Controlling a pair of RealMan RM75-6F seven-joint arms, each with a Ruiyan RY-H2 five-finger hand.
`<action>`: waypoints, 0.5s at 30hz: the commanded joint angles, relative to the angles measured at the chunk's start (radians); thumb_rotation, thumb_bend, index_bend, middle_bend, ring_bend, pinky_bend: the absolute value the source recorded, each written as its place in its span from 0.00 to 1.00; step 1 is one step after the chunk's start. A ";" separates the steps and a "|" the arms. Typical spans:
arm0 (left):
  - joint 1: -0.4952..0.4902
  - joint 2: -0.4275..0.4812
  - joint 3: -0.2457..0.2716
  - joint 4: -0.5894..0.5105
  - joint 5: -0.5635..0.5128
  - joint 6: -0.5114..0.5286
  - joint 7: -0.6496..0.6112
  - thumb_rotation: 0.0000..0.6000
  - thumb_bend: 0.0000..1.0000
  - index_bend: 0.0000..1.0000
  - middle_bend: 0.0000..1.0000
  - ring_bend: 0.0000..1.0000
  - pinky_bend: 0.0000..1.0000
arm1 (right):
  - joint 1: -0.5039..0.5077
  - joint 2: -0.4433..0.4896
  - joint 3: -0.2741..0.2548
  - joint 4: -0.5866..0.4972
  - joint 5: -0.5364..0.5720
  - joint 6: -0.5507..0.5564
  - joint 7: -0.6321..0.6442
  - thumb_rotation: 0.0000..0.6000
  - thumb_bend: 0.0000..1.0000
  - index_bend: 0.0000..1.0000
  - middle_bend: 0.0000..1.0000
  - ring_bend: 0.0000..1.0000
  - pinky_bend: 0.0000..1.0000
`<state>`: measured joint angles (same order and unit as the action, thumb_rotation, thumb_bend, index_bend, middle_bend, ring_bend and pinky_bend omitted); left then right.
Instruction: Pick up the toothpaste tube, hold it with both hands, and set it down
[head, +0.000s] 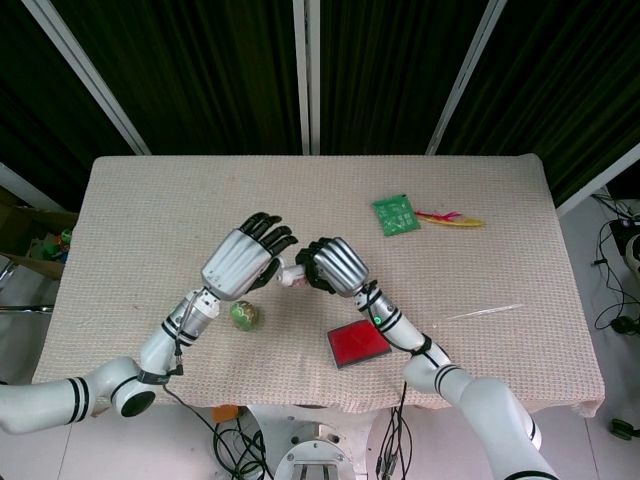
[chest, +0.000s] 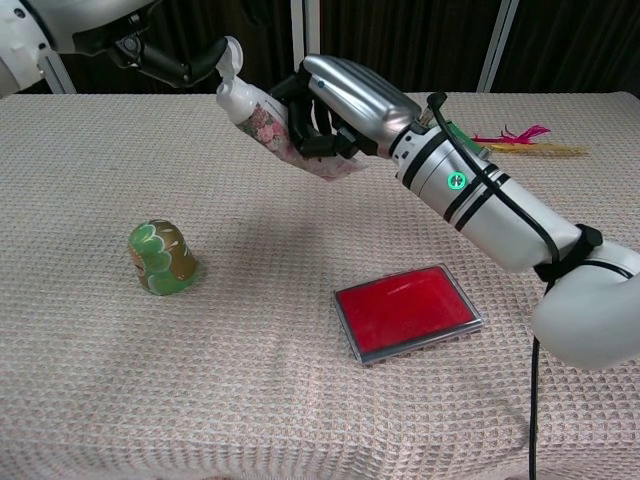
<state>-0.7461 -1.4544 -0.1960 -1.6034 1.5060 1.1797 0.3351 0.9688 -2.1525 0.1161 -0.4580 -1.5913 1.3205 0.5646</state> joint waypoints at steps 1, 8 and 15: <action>0.002 0.004 0.001 -0.006 0.000 0.003 -0.004 0.90 0.57 0.28 0.27 0.18 0.23 | -0.002 0.004 -0.001 0.000 0.000 -0.001 -0.003 1.00 0.67 0.87 0.70 0.60 0.68; 0.052 0.057 0.013 -0.047 0.025 0.079 -0.028 0.82 0.56 0.26 0.27 0.18 0.22 | -0.011 0.056 -0.012 0.002 0.001 -0.045 -0.064 1.00 0.66 0.87 0.70 0.61 0.69; 0.134 0.123 0.018 -0.076 -0.048 0.132 -0.063 0.80 0.55 0.26 0.26 0.18 0.22 | 0.011 0.163 -0.024 -0.093 0.020 -0.215 -0.325 1.00 0.57 0.81 0.66 0.58 0.64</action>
<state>-0.6288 -1.3495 -0.1793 -1.6703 1.4826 1.3018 0.2877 0.9673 -2.0422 0.0983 -0.4968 -1.5841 1.1899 0.3574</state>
